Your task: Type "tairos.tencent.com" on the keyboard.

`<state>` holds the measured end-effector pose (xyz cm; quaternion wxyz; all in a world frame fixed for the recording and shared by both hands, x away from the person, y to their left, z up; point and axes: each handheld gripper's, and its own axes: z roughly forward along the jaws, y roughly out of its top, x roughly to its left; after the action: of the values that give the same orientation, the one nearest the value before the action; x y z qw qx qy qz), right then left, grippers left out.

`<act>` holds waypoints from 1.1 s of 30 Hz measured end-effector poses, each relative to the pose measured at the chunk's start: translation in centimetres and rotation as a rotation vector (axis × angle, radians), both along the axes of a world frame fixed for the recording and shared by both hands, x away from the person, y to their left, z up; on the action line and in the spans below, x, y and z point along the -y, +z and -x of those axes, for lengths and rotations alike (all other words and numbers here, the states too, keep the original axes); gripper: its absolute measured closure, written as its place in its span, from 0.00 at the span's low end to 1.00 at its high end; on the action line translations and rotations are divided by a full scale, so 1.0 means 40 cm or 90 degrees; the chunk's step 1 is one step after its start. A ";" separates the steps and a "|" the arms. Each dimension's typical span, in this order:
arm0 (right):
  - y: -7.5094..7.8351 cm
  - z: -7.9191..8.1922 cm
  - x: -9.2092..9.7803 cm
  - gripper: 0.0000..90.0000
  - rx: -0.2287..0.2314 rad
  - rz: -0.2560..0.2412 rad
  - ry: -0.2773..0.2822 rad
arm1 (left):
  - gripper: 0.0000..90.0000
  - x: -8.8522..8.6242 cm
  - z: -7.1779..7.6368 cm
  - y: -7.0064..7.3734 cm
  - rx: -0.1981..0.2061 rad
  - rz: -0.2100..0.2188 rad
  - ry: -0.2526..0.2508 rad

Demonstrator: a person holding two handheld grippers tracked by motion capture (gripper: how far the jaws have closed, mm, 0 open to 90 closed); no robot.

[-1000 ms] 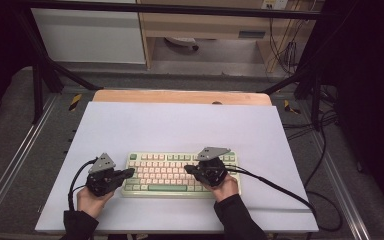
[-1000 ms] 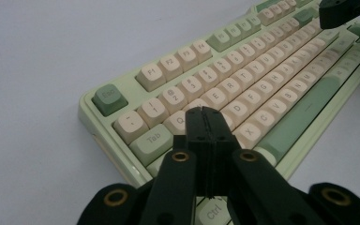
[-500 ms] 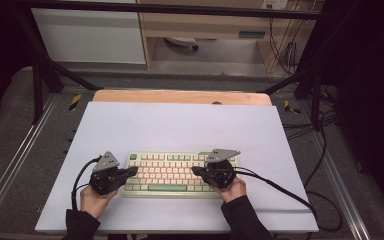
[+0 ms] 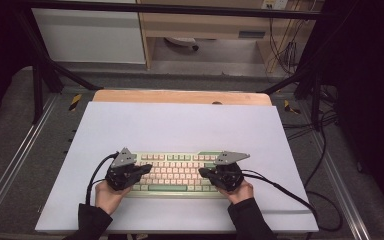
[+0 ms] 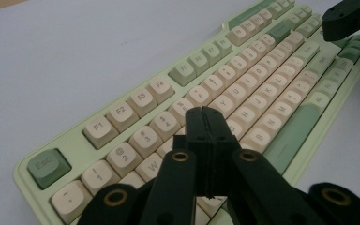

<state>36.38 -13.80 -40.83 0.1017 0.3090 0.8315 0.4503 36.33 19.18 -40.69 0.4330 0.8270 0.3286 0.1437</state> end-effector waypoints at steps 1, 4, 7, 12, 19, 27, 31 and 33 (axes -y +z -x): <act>-0.001 0.001 0.001 1.00 0.001 0.001 0.000 | 1.00 0.005 -0.002 -0.001 0.000 -0.004 0.000; -0.002 0.003 0.001 1.00 -0.001 -0.002 0.001 | 1.00 0.018 -0.012 -0.006 -0.005 -0.010 0.000; -0.005 0.004 0.000 1.00 -0.001 -0.001 0.002 | 1.00 0.032 -0.020 -0.013 -0.008 -0.019 0.000; -0.009 0.005 -0.001 1.00 -0.002 -0.002 0.005 | 1.00 0.052 -0.032 -0.027 -0.016 -0.033 0.000; -0.010 0.006 0.001 1.00 -0.001 -0.004 0.005 | 1.00 0.063 -0.040 -0.039 -0.020 -0.049 0.003; -0.012 0.007 0.002 1.00 -0.002 -0.004 0.006 | 1.00 0.072 -0.043 -0.051 -0.020 -0.057 0.000; -0.012 0.007 0.002 1.00 -0.001 -0.004 0.006 | 1.00 0.073 -0.043 -0.055 -0.024 -0.068 0.000; -0.012 0.008 0.002 1.00 -0.001 -0.003 0.005 | 1.00 0.071 -0.042 -0.056 -0.021 -0.066 0.000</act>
<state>36.06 -13.89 -41.29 0.0987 0.3061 0.8319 0.4522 38.03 16.34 -42.92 0.3838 0.8506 0.3279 0.1473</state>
